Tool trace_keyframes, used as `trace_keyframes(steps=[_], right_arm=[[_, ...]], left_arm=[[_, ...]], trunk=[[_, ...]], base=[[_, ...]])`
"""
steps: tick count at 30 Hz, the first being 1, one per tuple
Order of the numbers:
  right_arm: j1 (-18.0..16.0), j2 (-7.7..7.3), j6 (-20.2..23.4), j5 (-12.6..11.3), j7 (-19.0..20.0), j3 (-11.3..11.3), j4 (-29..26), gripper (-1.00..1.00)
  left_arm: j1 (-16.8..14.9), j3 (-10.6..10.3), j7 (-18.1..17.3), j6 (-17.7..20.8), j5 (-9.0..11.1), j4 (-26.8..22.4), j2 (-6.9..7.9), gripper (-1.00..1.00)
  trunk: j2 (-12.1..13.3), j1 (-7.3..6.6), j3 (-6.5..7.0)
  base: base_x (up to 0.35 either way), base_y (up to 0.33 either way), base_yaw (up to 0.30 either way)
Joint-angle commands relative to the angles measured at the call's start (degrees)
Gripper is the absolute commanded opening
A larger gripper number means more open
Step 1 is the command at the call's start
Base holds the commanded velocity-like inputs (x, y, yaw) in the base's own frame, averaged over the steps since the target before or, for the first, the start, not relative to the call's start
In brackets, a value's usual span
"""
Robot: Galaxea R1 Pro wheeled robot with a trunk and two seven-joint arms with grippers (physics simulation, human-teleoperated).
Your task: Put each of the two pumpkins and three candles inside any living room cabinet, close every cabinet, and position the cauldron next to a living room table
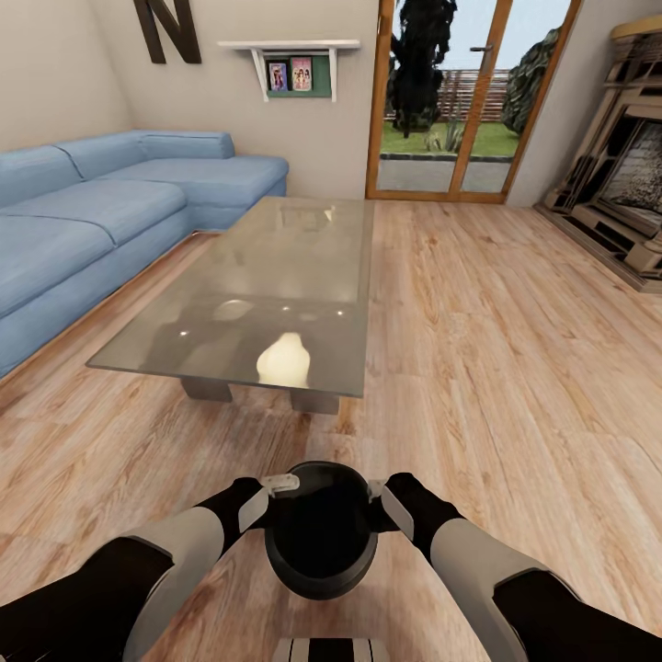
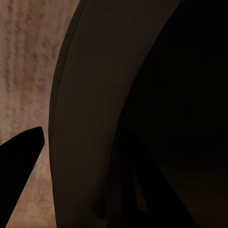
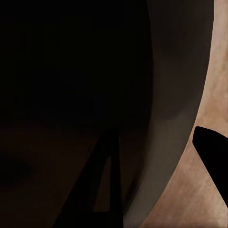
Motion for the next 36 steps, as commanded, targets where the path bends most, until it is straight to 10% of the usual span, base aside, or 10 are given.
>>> trace_keyframes(steps=[1, 2, 12, 13, 36], right_arm=[[0.5, 0.0, -0.5, -0.6, 0.2, 1.3, 0.4, -1.0], [0.5, 0.0, -0.5, -0.6, 0.2, 1.3, 0.4, 1.0], [0.5, 0.0, -0.5, -0.6, 0.3, 1.3, 0.4, 1.0], [0.5, 0.0, -0.5, -0.6, 0.3, 1.3, 0.4, 1.0], [0.5, 0.0, -0.5, -0.6, 0.3, 1.3, 0.4, 1.0]], left_arm=[[0.6, -2.0, 0.5, -0.4, -0.2, 0.0, 0.49, -1.0], [0.6, -2.0, 0.5, -0.4, -0.2, 0.0, 0.49, -1.0], [0.6, -2.0, 0.5, -0.4, -0.2, 0.0, 0.49, -1.0], [0.6, -2.0, 0.5, -0.5, -0.2, 0.0, 0.49, 1.0], [0.6, -2.0, 0.5, -0.4, -0.2, 0.0, 0.49, 1.0]], trunk=[[0.0, 0.28, -0.07], [0.0, 0.28, -0.07], [0.0, 0.28, -0.07], [0.0, 0.28, -0.07], [0.0, 0.2, 0.59]], base=[[0.0, 0.0, 0.0], [0.0, 0.0, 0.0], [0.0, 0.0, 0.0], [0.0, 0.0, 0.0], [0.0, 0.0, 0.0]])
